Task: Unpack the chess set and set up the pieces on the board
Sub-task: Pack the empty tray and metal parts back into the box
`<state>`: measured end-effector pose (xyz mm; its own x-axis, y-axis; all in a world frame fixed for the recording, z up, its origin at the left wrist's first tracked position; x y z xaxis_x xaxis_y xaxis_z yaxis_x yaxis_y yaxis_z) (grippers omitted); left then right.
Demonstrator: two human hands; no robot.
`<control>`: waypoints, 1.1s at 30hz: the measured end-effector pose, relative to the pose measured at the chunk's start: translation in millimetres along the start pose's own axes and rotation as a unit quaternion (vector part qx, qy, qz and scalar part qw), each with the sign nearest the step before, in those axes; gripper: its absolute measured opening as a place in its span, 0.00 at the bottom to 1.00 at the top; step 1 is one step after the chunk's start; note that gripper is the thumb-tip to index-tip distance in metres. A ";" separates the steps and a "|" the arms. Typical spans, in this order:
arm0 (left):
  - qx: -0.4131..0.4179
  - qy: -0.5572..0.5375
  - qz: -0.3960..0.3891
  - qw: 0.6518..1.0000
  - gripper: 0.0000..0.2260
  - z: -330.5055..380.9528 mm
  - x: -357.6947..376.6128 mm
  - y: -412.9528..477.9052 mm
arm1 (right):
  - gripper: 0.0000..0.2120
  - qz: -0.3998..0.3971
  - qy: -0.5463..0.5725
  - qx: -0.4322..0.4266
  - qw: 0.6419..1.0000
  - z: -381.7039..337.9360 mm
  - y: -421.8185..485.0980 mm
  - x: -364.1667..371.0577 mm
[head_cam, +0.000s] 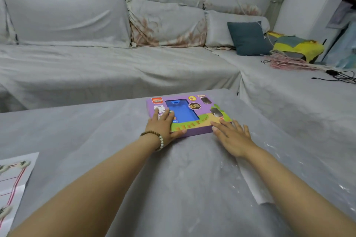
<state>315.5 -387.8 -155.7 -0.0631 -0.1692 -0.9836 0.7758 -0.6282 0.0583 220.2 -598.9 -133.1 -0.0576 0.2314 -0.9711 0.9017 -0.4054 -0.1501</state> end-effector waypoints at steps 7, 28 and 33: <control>0.017 0.019 0.021 0.999 0.38 7.1 -7.1 -0.7 | 0.23 0.011 0.107 0.000 0.994 49.3 -27.3 -11.5; -0.013 -0.134 0.008 0.991 0.45 122.0 17.1 -270.7 | 0.22 -0.122 0.312 0.094 0.937 26.7 -269.3 20.2; -0.112 -0.379 0.166 0.904 0.31 143.5 3.5 -274.1 | 0.31 -0.232 0.512 0.090 0.822 0.3 -301.1 38.5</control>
<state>12.5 -325.3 -150.5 -0.1499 -0.8445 -0.5141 0.9331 -0.2928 0.2090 -53.6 -468.1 -125.3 0.0961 0.9840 -0.1500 0.8009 -0.1659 -0.5753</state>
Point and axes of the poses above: each hand's wrist, its own y-axis towards the middle knuckle, its own x-axis out of the palm, z = x × y, the point moved 2 cm from there along y, towards the middle knuckle, and after that the axes turned 13 degrees about x, right-handed, at the moved point
